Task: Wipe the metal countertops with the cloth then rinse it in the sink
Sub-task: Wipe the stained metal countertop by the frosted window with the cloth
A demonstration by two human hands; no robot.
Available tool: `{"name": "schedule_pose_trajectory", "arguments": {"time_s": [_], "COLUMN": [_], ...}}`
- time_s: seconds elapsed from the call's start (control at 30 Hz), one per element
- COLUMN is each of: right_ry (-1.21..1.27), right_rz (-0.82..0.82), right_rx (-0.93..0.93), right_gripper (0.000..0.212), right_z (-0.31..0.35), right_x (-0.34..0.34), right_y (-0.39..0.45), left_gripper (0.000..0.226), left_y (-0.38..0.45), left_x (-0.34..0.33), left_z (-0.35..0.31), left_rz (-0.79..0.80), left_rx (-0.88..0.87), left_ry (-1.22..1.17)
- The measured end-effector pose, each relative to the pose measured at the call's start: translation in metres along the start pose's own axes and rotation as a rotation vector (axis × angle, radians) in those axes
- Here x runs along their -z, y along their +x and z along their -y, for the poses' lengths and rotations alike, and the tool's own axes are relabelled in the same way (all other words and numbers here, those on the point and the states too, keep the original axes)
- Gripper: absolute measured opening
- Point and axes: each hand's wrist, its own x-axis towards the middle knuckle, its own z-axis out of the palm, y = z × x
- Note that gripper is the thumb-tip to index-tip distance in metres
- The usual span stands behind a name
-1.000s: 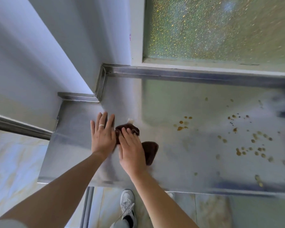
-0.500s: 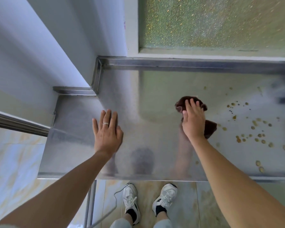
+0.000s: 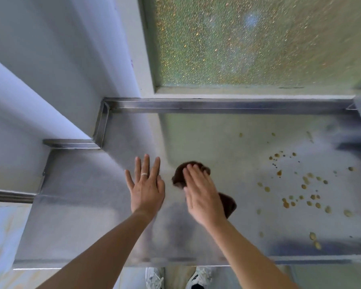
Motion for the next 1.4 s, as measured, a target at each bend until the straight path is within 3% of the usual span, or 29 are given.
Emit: {"name": "schedule_pose_trajectory", "arguments": {"time_s": [0.2, 0.33, 0.47, 0.63, 0.73, 0.83, 1.0, 1.23, 1.4], "right_ry": [-0.057, -0.049, 0.001, 0.215, 0.232, 0.183, 0.021, -0.074, -0.056], "right_rz": [-0.017, -0.012, 0.000, 0.020, 0.020, 0.019, 0.000, -0.056, -0.117], "right_rx": [-0.185, -0.245, -0.283, -0.114, -0.007, 0.014, -0.191, -0.389, -0.668], "right_gripper": [0.047, 0.045, 0.046, 0.044, 0.042, 0.043, 0.047, 0.050, 0.051], "right_z": [-0.117, -0.150, -0.103, 0.023, 0.028, -0.009, -0.109, -0.271, -0.296], "right_x": [0.009, 0.010, 0.010, 0.004, -0.001, -0.001, 0.011, 0.047, 0.057], "right_y": [0.096, 0.134, 0.113, 0.004, -0.012, 0.017, 0.089, 0.111, 0.119], "left_gripper": [0.059, 0.058, 0.058, 0.058, 0.057, 0.057, 0.055, 0.059, 0.060], "left_y": [0.002, 0.006, 0.003, 0.000, 0.003, 0.021, 0.050, 0.052, 0.053], "left_x": [-0.005, -0.011, -0.009, -0.004, -0.001, -0.003, -0.020, -0.025, -0.028], "left_z": [0.000, 0.000, 0.001, -0.002, -0.016, -0.050, -0.109, -0.113, -0.115], "left_rz": [-0.060, -0.086, -0.091, -0.047, -0.035, -0.030, -0.019, -0.036, -0.041], "left_rx": [0.034, 0.020, 0.009, 0.032, 0.069, 0.043, 0.123, 0.139, 0.136], "left_ry": [-0.017, -0.002, -0.002, 0.033, 0.019, -0.005, -0.060, -0.011, 0.006]}}
